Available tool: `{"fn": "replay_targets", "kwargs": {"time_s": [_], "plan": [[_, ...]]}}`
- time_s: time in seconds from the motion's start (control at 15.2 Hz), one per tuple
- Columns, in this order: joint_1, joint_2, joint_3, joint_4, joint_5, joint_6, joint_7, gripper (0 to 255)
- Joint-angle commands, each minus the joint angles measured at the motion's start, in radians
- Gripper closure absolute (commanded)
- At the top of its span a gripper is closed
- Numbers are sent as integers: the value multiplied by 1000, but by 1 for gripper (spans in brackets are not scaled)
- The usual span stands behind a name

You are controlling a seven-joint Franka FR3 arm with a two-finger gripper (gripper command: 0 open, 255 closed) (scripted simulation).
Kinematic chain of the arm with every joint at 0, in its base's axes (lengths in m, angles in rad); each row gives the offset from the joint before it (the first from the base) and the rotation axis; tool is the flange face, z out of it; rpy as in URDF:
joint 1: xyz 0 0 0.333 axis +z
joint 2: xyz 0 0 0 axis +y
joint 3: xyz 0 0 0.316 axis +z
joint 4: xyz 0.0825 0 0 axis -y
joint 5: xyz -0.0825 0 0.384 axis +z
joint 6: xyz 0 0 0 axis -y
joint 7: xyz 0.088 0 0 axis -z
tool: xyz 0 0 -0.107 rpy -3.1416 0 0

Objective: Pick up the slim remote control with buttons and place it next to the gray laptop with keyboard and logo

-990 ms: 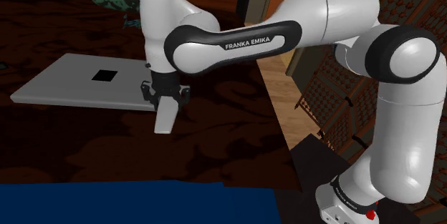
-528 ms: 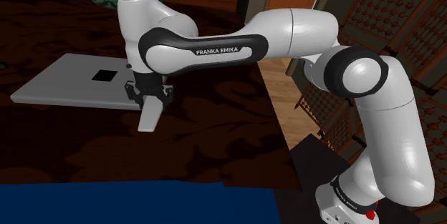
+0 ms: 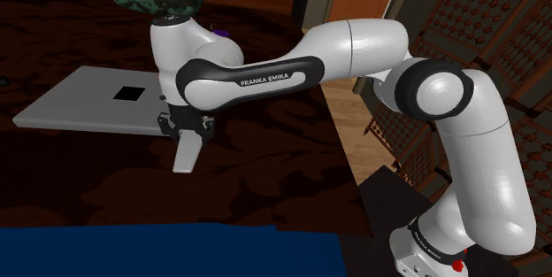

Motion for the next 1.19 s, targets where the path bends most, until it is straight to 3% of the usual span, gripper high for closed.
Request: {"fn": "replay_targets", "kwargs": {"time_s": [0.0,0.33,0.79,0.86,1.12], "plan": [[-2,6,-2,-19,-4,24,5,255],[-5,25,-10,-56,-16,77,14,255],[-6,26,-10,-56,-16,77,15,255],[-6,25,-10,-54,-16,75,14,0],[-8,22,-9,-61,-16,78,14,0]]}}
